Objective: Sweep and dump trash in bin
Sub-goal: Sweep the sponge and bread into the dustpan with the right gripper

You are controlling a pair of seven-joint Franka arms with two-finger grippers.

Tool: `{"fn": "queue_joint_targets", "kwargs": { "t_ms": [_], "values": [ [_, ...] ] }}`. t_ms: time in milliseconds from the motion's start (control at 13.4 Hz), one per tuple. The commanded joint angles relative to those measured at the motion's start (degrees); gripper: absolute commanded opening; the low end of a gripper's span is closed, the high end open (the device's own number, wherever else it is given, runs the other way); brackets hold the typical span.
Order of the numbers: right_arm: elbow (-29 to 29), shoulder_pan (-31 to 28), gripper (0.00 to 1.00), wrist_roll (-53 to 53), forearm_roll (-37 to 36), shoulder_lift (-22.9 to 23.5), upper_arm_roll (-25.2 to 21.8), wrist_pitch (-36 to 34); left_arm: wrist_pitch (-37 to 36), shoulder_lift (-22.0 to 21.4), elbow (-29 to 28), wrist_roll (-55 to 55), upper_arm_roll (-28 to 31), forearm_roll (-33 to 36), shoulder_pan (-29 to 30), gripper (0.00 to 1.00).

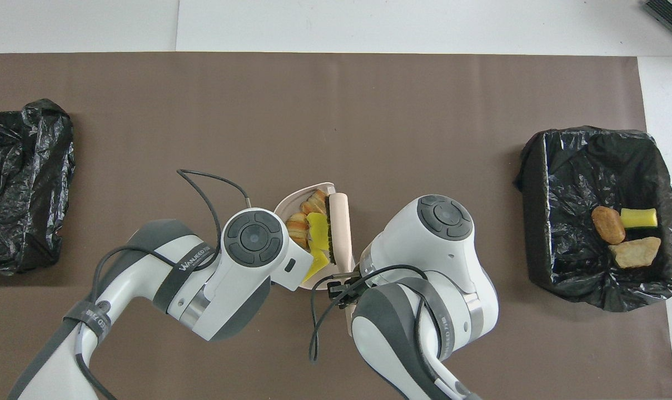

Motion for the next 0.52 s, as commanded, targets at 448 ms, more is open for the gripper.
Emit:
{"fn": "queue_joint_targets", "kwargs": {
  "t_ms": [448],
  "values": [
    [-0.8,-5.5,0.0,3.6,-9.9,-0.6,1.1,-3.9,-1.6,-7.3,-0.8,16.9,-0.2,-0.6,10.5,0.0]
  ]
}}
